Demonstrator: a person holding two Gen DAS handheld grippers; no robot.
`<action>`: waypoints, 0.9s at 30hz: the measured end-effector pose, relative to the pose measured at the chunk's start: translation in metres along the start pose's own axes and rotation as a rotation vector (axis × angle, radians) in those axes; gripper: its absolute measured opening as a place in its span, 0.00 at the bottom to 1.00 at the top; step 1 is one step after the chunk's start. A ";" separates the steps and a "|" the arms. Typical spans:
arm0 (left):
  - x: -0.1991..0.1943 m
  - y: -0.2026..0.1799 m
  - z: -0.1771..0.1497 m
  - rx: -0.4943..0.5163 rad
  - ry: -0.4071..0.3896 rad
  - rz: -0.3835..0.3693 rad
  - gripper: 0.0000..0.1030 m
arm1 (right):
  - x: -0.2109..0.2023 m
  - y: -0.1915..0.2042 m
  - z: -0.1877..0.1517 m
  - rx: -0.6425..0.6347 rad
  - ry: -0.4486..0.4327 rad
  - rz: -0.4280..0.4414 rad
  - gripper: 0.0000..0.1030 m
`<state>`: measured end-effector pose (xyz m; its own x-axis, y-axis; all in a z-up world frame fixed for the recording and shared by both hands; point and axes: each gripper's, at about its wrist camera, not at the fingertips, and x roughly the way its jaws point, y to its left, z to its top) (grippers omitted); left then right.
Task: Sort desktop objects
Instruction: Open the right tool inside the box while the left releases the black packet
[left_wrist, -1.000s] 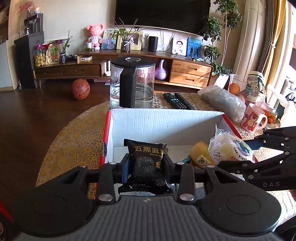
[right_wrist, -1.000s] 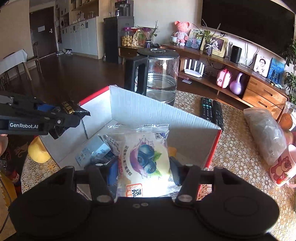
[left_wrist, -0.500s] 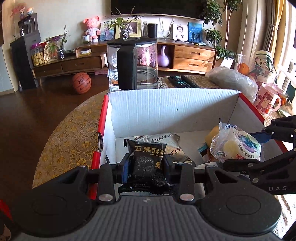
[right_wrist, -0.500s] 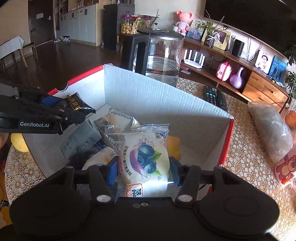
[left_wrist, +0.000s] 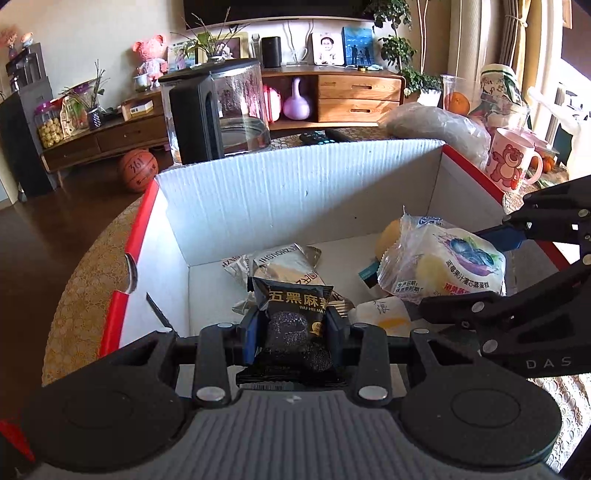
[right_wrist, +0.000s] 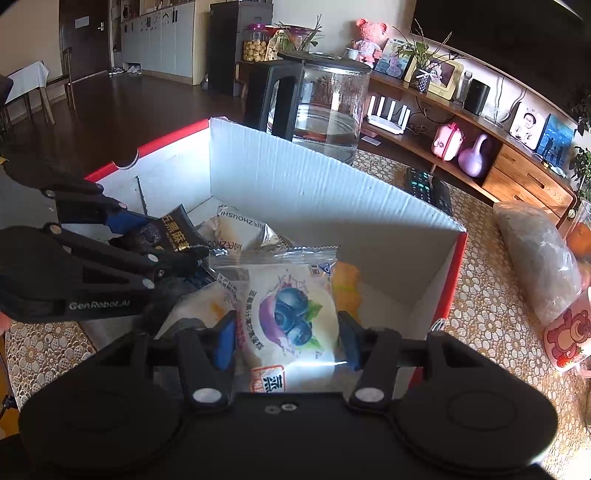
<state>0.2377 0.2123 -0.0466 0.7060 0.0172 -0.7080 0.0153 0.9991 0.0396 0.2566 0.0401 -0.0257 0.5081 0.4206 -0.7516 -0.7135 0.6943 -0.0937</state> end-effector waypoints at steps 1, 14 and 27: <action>0.001 -0.001 -0.001 -0.006 0.001 -0.002 0.35 | 0.000 0.000 0.000 -0.002 0.004 0.001 0.54; -0.002 0.009 -0.002 -0.096 0.003 -0.021 0.70 | -0.007 -0.006 -0.002 0.025 -0.017 0.018 0.60; -0.035 0.012 0.003 -0.150 -0.051 -0.018 0.81 | -0.052 -0.024 -0.002 0.081 -0.113 0.017 0.63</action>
<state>0.2155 0.2237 -0.0196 0.7419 0.0015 -0.6706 -0.0750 0.9939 -0.0808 0.2464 -0.0002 0.0144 0.5507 0.4922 -0.6742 -0.6833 0.7297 -0.0255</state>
